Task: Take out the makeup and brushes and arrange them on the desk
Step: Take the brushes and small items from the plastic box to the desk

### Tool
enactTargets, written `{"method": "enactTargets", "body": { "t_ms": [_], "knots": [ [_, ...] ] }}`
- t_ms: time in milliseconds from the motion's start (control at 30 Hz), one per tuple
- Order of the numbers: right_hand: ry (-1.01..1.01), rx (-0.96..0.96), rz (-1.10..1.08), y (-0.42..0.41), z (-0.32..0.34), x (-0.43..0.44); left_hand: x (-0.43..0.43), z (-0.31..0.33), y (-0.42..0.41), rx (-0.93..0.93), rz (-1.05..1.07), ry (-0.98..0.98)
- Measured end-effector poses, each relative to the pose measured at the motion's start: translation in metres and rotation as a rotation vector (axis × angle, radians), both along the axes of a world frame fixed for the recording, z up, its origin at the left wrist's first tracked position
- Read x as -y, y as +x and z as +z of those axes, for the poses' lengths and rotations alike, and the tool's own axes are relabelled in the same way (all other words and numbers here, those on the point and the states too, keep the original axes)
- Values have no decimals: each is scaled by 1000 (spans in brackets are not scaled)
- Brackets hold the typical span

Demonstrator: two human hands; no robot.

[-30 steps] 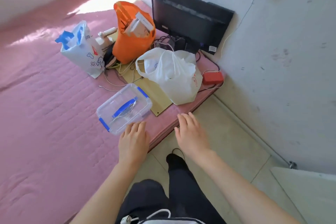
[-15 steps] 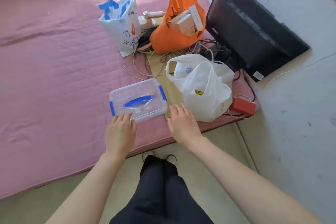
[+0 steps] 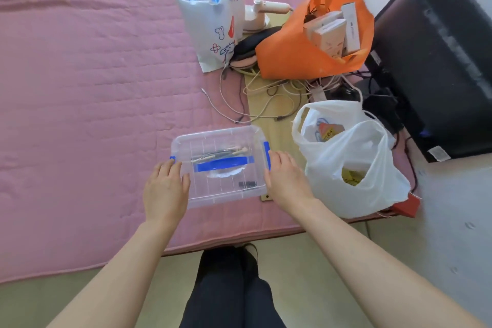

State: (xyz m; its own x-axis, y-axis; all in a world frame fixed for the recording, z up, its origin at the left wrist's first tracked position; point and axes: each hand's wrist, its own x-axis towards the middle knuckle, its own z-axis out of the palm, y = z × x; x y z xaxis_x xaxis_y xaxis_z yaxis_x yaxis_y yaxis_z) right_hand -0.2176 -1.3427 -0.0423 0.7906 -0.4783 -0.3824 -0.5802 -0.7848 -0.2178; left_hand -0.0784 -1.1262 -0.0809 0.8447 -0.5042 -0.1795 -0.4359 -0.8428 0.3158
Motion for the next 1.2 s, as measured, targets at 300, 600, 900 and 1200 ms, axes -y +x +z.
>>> {"method": "enactTargets", "body": {
  "t_ms": [300, 600, 900, 1200],
  "knots": [
    [175, -118, -235, 39, -75, 17, 10, -67, 29, -233, 308, 28],
    [220, -28, -336, 33, -113, 29, 14, -98, 23, -299, 624, -173],
    [319, 78, -422, 26, -130, 32, 26, -119, 14, -224, 743, -218],
    [349, 99, -585, 22, -150, 47, 19, -122, 27, -495, 1111, -436]
  ]
}}
